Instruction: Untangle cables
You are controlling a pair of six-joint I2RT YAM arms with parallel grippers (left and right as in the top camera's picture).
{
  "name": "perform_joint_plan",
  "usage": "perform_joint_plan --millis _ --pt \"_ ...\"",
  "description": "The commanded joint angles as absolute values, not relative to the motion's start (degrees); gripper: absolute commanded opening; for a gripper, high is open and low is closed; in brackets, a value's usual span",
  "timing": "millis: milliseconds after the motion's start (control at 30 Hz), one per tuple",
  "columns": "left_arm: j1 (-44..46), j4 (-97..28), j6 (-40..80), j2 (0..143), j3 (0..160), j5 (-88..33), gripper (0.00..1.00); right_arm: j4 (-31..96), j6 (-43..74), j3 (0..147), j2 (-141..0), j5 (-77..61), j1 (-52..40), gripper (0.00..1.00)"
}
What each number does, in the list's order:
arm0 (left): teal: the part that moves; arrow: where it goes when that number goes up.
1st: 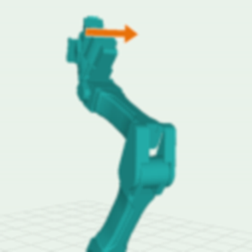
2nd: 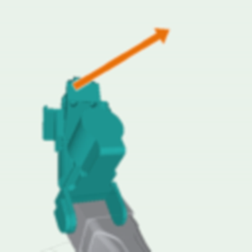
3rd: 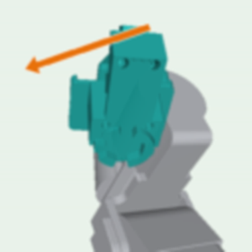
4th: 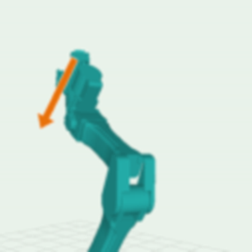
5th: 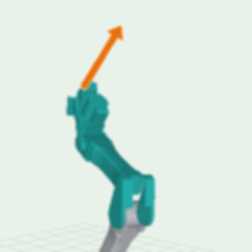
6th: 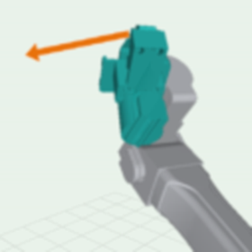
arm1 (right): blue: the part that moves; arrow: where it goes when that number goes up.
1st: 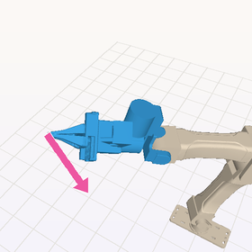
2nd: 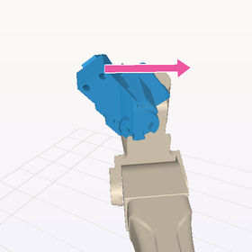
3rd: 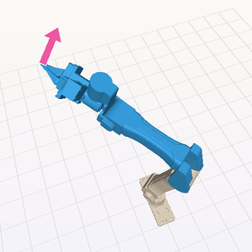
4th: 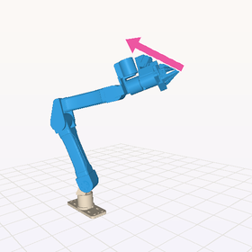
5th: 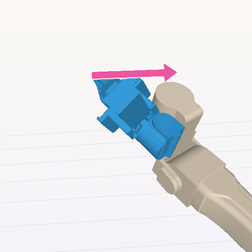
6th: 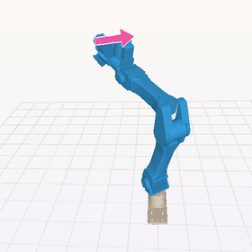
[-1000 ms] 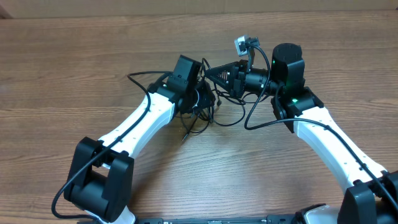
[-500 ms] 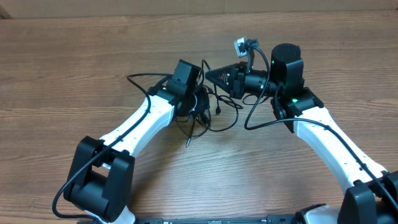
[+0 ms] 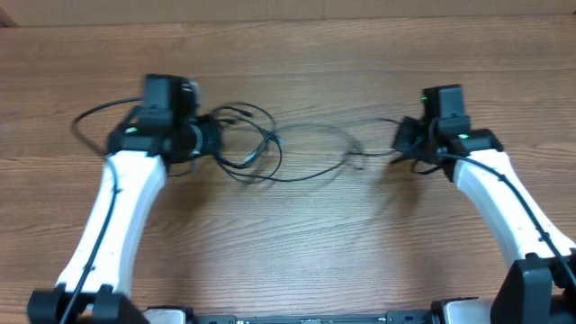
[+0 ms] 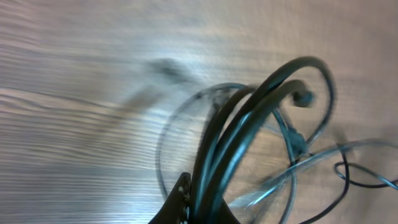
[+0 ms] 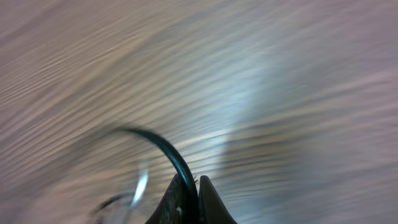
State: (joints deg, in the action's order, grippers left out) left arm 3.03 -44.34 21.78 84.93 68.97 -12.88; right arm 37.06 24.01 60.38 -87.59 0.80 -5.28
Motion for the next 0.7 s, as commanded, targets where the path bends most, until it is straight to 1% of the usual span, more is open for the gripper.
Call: perform_joint_plan --millis 0,233,367,400,433,467,533,567,667 --pt "-2.6 -44.3 19.1 81.2 69.5 -12.1 0.04 38.7 24.3 60.9 -86.7 12.0 -0.2 0.04" --pt "-9.2 -43.0 20.9 80.4 69.5 -15.8 0.05 41.0 24.3 60.9 -86.7 11.9 7.1 0.04" --pt "-10.0 -41.0 22.3 80.4 69.5 -19.0 0.07 41.7 24.3 60.9 -86.7 11.8 8.9 0.04" --pt "-10.0 -40.9 22.3 80.5 69.5 -19.9 0.10 41.6 24.3 60.9 -86.7 11.2 8.9 0.04" --pt "-9.8 -40.9 22.3 80.5 69.5 -21.3 0.19 41.0 24.2 60.9 -86.7 9.3 8.9 0.04" --pt "-9.4 -41.0 22.3 80.6 69.5 -22.9 0.26 40.2 23.7 60.9 -86.7 6.8 8.9 0.04" --pt "-8.4 -41.4 22.3 80.8 69.5 -24.8 0.38 38.9 20.8 60.9 -86.7 2.2 8.8 0.04" --pt "-7.9 -41.5 22.2 80.9 69.5 -25.1 0.40 38.5 19.9 60.9 -86.7 1.3 8.8 0.04" --pt "-6.2 -42.2 21.2 81.4 69.5 -25.1 0.37 38.0 19.7 60.9 -86.7 1.3 8.9 0.04"
